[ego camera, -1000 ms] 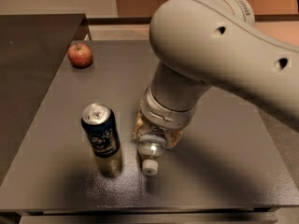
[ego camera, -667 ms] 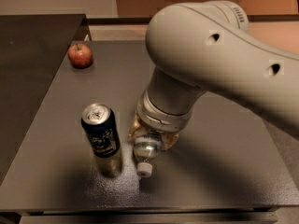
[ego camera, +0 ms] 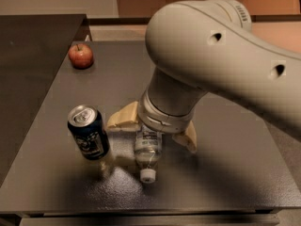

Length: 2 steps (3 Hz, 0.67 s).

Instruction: Move blue plastic bottle near pepsi can

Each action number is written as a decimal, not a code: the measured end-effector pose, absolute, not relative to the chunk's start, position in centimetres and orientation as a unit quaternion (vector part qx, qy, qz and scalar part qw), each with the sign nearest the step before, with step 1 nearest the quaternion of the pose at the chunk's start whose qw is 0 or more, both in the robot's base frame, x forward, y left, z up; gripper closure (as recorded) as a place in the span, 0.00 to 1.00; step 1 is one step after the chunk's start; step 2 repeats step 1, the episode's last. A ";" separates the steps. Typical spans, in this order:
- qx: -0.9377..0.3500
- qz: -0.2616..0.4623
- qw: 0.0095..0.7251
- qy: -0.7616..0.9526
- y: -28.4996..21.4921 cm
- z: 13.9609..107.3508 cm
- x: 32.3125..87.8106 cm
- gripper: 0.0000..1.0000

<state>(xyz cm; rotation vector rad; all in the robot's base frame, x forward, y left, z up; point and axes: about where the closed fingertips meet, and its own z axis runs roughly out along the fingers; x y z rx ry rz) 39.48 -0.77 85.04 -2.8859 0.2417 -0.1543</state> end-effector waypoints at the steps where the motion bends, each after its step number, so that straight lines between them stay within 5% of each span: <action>1: -0.988 -0.053 0.120 0.083 -0.8 85.0 39.5 0.00; 2: -0.988 -0.053 0.120 0.083 -0.8 85.0 39.5 0.00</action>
Offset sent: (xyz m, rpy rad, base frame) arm 0.0000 0.0000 0.0000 0.0000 0.0000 0.0000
